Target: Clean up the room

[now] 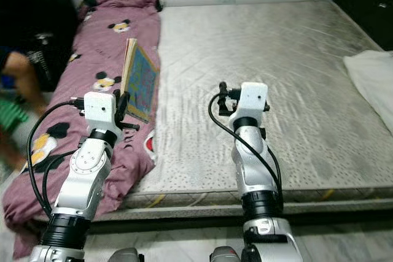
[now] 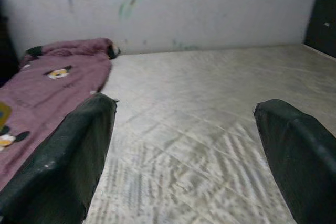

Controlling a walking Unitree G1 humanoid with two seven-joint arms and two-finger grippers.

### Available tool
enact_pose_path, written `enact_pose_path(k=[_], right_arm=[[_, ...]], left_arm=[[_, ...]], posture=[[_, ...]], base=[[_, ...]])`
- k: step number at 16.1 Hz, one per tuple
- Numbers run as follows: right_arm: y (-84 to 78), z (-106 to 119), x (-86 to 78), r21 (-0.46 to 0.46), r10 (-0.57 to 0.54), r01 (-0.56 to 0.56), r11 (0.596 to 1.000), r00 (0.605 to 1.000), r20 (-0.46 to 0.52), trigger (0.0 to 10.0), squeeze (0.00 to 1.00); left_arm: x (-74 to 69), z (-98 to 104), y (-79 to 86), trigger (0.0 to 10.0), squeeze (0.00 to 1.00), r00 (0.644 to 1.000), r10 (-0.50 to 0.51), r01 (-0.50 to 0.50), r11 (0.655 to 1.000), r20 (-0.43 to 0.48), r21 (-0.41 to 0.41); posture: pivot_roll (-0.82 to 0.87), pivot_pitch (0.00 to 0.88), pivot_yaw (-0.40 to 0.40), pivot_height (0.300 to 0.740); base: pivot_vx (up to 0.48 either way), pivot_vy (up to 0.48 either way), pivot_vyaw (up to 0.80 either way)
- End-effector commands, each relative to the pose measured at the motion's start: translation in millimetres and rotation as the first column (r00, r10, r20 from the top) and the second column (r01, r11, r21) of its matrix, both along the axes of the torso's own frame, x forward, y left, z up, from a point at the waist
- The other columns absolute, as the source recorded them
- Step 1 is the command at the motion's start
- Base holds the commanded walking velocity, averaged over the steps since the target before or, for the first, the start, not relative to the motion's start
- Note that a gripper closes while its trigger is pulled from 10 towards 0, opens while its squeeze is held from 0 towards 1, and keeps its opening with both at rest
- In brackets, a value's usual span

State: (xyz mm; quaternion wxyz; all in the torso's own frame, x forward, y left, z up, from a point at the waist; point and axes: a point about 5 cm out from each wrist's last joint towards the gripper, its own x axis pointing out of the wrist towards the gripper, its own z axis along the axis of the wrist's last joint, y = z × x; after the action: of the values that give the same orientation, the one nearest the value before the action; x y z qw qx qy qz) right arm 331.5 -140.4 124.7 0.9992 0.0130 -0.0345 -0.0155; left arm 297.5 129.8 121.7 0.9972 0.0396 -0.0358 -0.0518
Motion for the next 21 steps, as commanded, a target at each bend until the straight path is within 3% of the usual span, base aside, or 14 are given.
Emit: enact_pose_path(k=[1, 10, 21], right_arm=[[1.5, 1.5, 2.3, -0.007, 0.006, -0.006, 1.0, 1.0, 0.005, 10.0, 0.0], [3.1, 2.4, 2.8, -0.013, 0.015, -0.015, 1.0, 1.0, 0.007, 10.0, 0.0], [-0.3, 3.2, 5.1, -0.029, 0.013, -0.013, 0.999, 1.0, 0.008, 10.0, 0.0]], left_arm=[[1.6, 11.2, -0.8, 10.0, 0.0, 0.999, -0.011, 0.012, 1.0, 0.048, -0.006], [2.5, 12.2, -3.0, 10.0, 0.0, 0.998, -0.02, 0.021, 1.0, 0.052, -0.022], [3.7, 11.3, -4.5, 10.0, 0.0, 0.999, -0.011, 0.013, 0.999, 0.048, -0.038]], posture=[[-0.08, 0.0, 0.056, 0.74], [-0.09, 0.0, 0.048, 0.74], [-0.1, 0.0, 0.039, 0.74]], base=[[0.0, 0.0, 0.0], [0.0, -0.027, 0.0], [0.0, -0.32, -0.08]])
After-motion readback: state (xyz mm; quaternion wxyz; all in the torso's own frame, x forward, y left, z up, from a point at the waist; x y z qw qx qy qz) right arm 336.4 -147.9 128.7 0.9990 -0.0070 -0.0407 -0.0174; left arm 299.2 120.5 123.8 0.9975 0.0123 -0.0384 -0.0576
